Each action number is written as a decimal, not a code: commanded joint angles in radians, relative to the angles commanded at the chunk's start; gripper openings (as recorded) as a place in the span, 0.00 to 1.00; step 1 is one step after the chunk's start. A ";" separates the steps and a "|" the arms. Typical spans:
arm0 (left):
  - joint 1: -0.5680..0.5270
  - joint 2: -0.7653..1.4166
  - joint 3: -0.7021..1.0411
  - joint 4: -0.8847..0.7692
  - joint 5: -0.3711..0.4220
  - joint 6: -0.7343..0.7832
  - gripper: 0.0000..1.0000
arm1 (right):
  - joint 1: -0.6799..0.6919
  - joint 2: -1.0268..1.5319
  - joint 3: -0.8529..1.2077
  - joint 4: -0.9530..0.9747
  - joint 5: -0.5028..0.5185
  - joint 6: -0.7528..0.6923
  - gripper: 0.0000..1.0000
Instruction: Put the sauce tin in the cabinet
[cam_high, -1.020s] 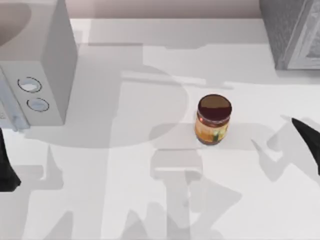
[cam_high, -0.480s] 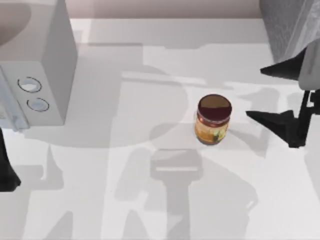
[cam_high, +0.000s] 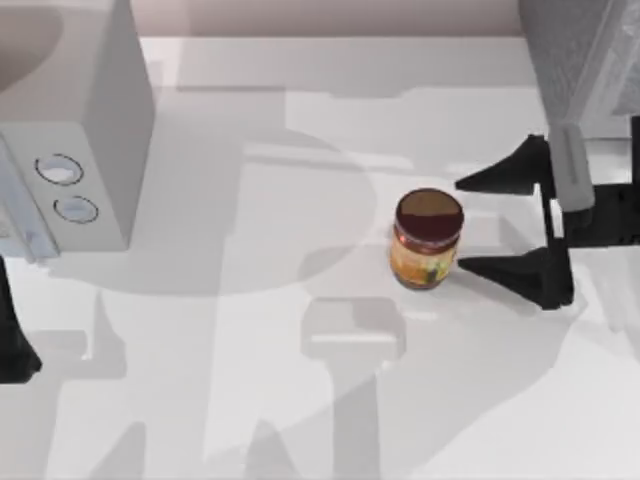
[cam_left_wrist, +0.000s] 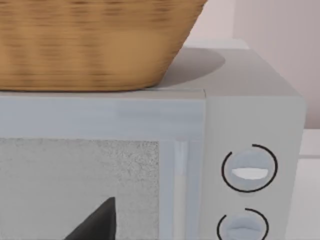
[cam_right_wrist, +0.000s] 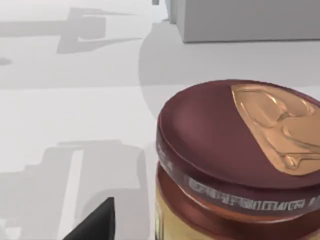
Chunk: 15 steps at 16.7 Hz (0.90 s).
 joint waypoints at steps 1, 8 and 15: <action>0.000 0.000 0.000 0.000 0.000 0.000 1.00 | -0.001 0.048 0.023 0.008 -0.032 -0.016 1.00; 0.000 0.000 0.000 0.000 0.000 0.000 1.00 | -0.002 0.184 0.087 0.032 -0.124 -0.059 1.00; 0.000 0.000 0.000 0.000 0.000 0.000 1.00 | 0.004 0.190 0.085 0.067 -0.120 -0.029 1.00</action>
